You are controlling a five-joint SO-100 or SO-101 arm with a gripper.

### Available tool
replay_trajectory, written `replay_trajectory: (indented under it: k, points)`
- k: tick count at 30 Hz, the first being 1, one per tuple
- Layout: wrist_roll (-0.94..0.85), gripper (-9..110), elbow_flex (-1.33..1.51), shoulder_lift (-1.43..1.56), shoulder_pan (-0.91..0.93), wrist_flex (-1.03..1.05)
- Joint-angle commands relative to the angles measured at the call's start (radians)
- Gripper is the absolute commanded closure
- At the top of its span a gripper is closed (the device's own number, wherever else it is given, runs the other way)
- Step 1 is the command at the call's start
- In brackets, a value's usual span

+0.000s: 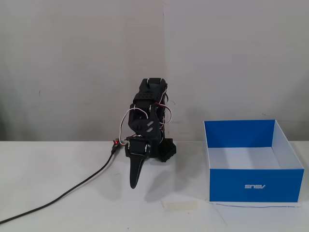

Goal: Pick the gray block and keep it in the box.

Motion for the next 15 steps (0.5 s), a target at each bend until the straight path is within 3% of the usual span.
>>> replay_trajectory:
  k: [1, 15]
  points:
    - [-0.002, 101, 0.020, 0.092, -0.018, 0.009]
    - [-0.009, 101, 0.143, 0.617, -0.035, 0.319]
